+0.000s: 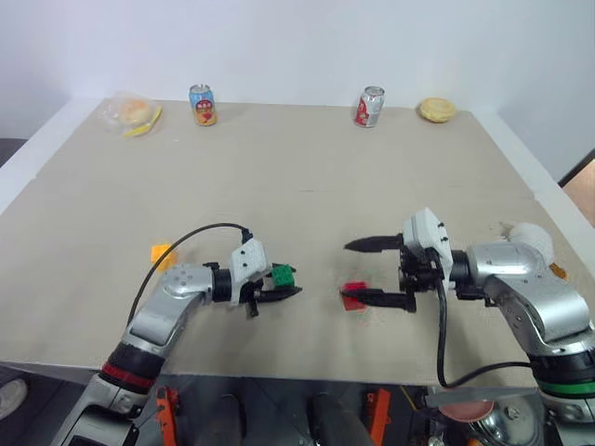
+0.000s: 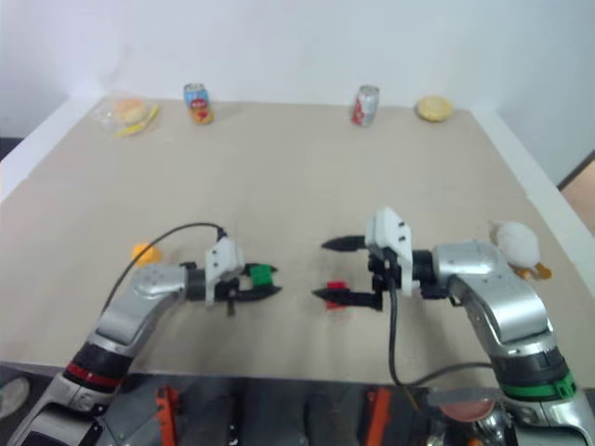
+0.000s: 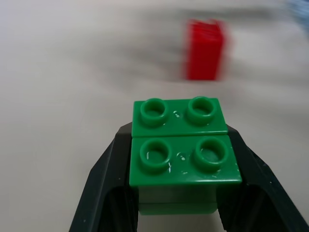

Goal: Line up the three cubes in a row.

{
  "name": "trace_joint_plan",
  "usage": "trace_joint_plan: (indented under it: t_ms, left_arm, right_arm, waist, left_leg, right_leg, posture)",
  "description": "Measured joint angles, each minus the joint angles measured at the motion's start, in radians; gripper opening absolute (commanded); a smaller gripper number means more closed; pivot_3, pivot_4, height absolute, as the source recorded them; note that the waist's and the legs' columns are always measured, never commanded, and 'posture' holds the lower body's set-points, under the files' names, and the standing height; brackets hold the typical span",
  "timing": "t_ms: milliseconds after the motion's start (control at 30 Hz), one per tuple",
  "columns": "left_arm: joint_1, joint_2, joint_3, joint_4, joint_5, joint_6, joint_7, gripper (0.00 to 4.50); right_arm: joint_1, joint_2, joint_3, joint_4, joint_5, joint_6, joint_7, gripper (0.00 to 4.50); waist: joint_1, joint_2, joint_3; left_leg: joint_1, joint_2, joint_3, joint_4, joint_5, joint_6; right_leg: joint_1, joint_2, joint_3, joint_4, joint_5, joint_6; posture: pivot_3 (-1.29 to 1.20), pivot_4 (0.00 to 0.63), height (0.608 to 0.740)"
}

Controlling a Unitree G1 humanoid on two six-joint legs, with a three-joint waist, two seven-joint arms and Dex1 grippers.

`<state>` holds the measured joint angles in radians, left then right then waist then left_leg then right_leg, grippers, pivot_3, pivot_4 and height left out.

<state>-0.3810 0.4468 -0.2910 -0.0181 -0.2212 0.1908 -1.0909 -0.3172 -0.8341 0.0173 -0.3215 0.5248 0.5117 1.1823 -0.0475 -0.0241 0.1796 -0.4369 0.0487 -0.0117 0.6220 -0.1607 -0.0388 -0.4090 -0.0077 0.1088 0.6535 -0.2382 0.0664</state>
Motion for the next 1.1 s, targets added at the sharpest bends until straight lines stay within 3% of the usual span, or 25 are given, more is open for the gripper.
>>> trace_joint_plan:
  t_ms: [367, 800, 833, 1033, 1100]
  left_arm:
    - [-0.062, -0.067, -0.091, 0.066, 0.048, -0.024, -0.03, 1.38]
    - [-0.095, -0.083, -0.095, 0.133, 0.076, -0.059, -0.032, 1.38]
    - [-0.095, -0.085, -0.095, 0.135, 0.076, -0.06, -0.032, 2.4]
    - [-0.095, -0.085, -0.095, 0.142, 0.075, -0.066, -0.036, 4.27]
    - [-0.095, -0.082, -0.093, 0.141, 0.067, -0.067, -0.039, 4.45]
  right_arm:
    - [0.034, -0.011, -0.024, -0.044, 0.012, 0.011, -0.032, 4.5]
    - [0.049, -0.017, -0.031, -0.056, 0.02, 0.014, -0.057, 4.5]
    - [0.049, -0.017, -0.031, -0.056, 0.02, 0.014, -0.057, 4.5]
    - [0.044, -0.017, -0.031, -0.055, 0.021, 0.014, -0.055, 4.5]
    - [0.037, -0.017, -0.031, -0.054, 0.021, 0.014, -0.051, 4.5]
  waist:
    - [0.001, 0.0, 0.0]
    - [0.001, 0.0, 0.0]
    - [0.001, 0.0, 0.0]
    - [0.001, 0.0, 0.0]
    - [0.001, 0.0, 0.0]
  left_leg:
    - [-0.001, 0.0, 0.0, 0.002, 0.001, 0.001]
    - [-0.001, 0.0, 0.0, 0.001, 0.001, 0.001]
    - [-0.001, 0.0, 0.0, 0.001, 0.001, 0.001]
    - [-0.001, 0.0, 0.0, 0.001, 0.001, 0.001]
    - [-0.001, 0.0, 0.0, 0.001, 0.001, 0.001]
  right_leg:
    - [0.0, 0.0, 0.001, 0.0, 0.001, 0.001]
    - [0.0, 0.0, 0.001, 0.0, 0.0, 0.001]
    - [0.0, 0.0, 0.001, 0.0, 0.0, 0.001]
    - [0.0, 0.0, 0.001, 0.0, 0.0, 0.001]
    - [0.0, 0.0, 0.001, 0.0, 0.0, 0.001]
  posture:
    - [0.0, 0.15, 0.736]
    - [0.0, 0.15, 0.736]
    - [0.0, 0.15, 0.736]
    - [0.0, 0.15, 0.736]
    - [0.0, 0.15, 0.736]
